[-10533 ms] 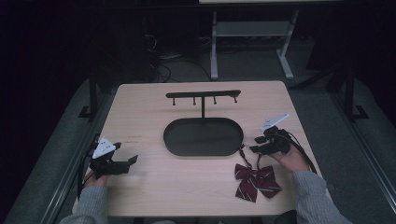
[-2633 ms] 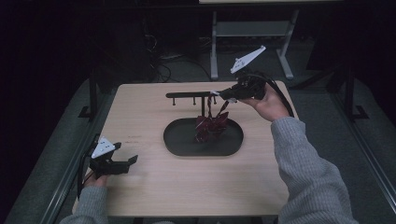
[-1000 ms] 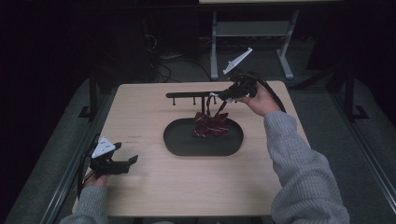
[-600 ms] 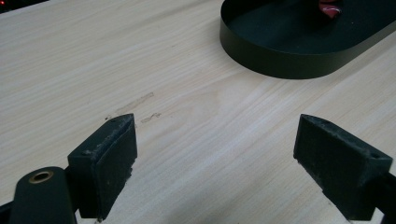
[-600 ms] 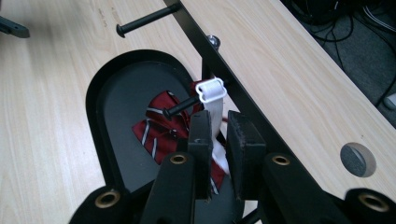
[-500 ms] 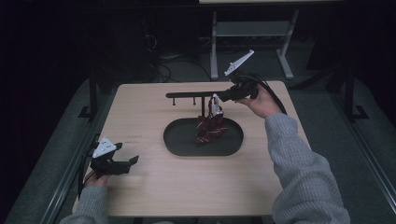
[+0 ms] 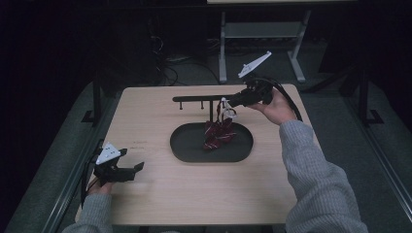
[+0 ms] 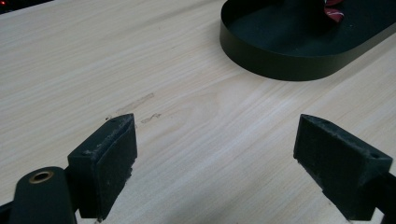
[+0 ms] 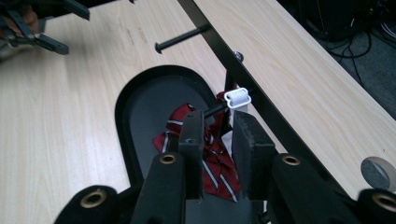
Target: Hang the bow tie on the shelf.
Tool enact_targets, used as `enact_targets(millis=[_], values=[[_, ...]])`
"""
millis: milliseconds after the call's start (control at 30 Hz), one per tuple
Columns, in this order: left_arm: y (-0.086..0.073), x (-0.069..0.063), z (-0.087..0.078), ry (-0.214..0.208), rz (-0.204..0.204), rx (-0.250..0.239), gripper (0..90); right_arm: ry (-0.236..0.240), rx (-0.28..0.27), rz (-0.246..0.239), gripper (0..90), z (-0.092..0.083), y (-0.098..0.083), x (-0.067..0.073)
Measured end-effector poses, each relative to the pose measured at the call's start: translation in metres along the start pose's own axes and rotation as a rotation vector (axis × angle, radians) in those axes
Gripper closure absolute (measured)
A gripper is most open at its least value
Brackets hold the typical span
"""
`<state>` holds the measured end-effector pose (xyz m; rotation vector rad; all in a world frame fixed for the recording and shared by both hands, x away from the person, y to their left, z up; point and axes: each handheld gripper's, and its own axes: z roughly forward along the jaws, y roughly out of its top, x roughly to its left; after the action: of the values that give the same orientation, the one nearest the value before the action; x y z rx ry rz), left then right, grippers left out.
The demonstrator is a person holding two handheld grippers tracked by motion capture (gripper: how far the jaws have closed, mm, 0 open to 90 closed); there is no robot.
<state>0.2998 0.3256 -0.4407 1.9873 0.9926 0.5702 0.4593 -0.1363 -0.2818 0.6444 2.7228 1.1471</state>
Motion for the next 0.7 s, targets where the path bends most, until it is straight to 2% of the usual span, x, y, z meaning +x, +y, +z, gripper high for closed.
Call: enact_targets(millis=[67, 233, 300, 500, 633, 667, 700], values=[[0.0, 0.0, 0.0, 0.001, 0.008, 0.005, 13.0, 0.002, -0.005, -0.017, 71.8, -0.002, -0.001, -0.001], [0.0, 0.0, 0.0, 0.001, 0.005, 0.006, 13.0, 0.008, -0.011, 0.01, 69.1, -0.007, -0.003, 0.001], [0.0, 0.0, 0.0, 0.001, 0.005, 0.004, 13.0, 0.011, -0.017, -0.004, 67.6, -0.008, -0.006, -0.001], [0.0, 0.0, 0.0, 0.003, 0.001, 0.0, 13.0, 0.017, -0.02, -0.001, 65.4, -0.01, -0.009, 0.002], [0.0, 0.001, 0.0, 0.005, 0.006, 0.004, 13.1, 0.017, -0.021, 0.012, 63.1, -0.012, -0.011, 0.004], [0.0, 0.001, 0.0, 0.006, 0.007, 0.006, 13.0, 0.016, -0.024, 0.001, 62.9, -0.013, -0.012, 0.003], [0.0, 0.002, -0.001, 0.006, 0.012, 0.012, 13.0, 0.025, -0.022, 0.017, 61.9, -0.013, -0.014, 0.003]])
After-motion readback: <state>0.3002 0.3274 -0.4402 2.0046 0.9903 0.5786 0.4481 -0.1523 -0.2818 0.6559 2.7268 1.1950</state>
